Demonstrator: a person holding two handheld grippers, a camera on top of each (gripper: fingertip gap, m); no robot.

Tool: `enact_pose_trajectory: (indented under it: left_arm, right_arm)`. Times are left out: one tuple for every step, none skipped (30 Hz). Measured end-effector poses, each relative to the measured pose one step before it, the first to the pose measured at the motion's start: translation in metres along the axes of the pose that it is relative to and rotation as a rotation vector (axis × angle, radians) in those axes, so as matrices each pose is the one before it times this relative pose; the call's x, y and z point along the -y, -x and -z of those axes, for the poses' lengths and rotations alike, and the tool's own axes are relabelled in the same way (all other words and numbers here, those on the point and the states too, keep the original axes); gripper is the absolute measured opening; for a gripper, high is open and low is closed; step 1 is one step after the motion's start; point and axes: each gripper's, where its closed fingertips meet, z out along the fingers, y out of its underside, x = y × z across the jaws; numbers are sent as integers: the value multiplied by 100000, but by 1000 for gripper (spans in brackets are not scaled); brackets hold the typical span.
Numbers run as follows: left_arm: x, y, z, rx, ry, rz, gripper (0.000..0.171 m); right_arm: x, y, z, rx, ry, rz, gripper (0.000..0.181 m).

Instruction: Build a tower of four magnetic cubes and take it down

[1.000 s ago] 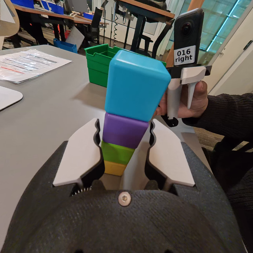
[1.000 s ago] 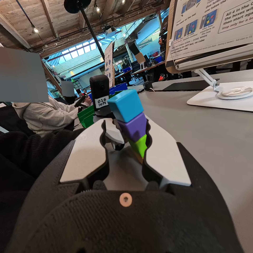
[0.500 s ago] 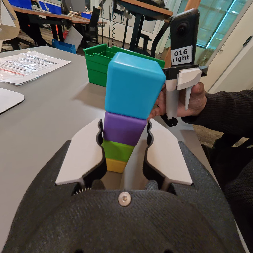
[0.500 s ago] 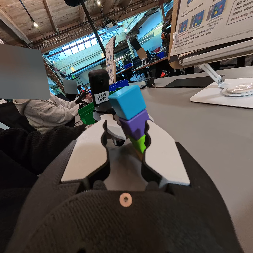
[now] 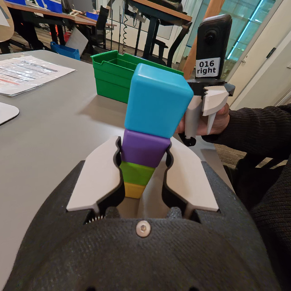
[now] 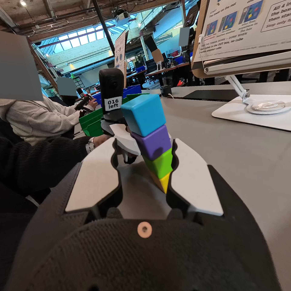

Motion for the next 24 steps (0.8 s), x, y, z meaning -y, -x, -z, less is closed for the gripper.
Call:
enact_pose_trajectory:
  left_arm:
    - [-35,-131,-12,-1005,237,25,54]
    - [-58,-185,-33,-1311,352,77,54]
    - [-52,-213,-37,-1416,380,160,54]
    - [-52,-231,-68,-1389,363,98,54]
    - [-56,-250,-88,-1335,332,-97,54]
    - [-56,-244,-95,-1159,282,-219,54]
    - [-42,-235,-114,-940,319,-266,54]
    - [-46,-231,-120,-912,351,-347,54]
    - [-46,-200,-117,-811,312,-270,54]
    - [-16,-137,-99,-342,142,-157,54]
    - [-4,-88,-65,-83,14,-229,54]
    - [-9,-36,-49,45,-58,-202,54]
    - [6,-20,-23,150,-52,-227,54]
    - [-4,0,-10,230,27,-277,54]
    - [-13,4,-8,221,125,-253,54]
    - [-9,-4,-12,246,162,-212,54]
    - [-10,3,-18,269,104,-234,54]
    - [-1,-1,-23,281,109,-276,54]
    - [-21,-4,-30,301,88,-325,53]
    - [-3,-6,-36,271,50,-288,53]
    - [-37,0,-36,254,189,-238,53]
    - [-38,-8,-44,298,269,-261,53]
    - [-58,-8,-54,266,281,-340,53]
    - [-67,-20,-61,132,303,-293,53]
  right_arm:
    - [-24,69,-23,115,189,497,67]
    - [22,105,-2,338,-88,414,67]
    - [49,138,-3,596,-267,325,67]
    - [68,142,4,646,-325,291,67]
    - [76,134,11,525,-336,389,68]
    - [66,115,7,442,-355,595,68]
    - [56,103,8,353,-294,730,68]
    - [47,88,-1,283,-138,795,68]
    - [32,101,8,382,-114,909,68]
    - [33,89,1,226,-154,1052,68]
    - [27,44,3,36,-152,1174,68]
    - [39,18,3,-134,-152,1255,68]
    - [22,-14,17,-269,-139,1285,67]
    - [34,-16,6,-273,-295,1278,67]
    - [67,-1,2,-302,-574,1347,65]
    - [86,23,-14,-340,-844,1474,65]
    - [97,74,-32,-335,-922,1606,65]
    - [80,127,-51,-126,-671,1748,65]
    - [13,144,-76,-5,-250,1974,65]
    - [-54,93,-85,-364,354,2175,65]
    - [-126,34,-94,-532,823,2258,65]
    - [-120,13,-105,-453,851,2254,65]
    - [-92,-28,-115,-392,562,2242,65]
    - [-6,-76,-132,-386,46,2160,66]
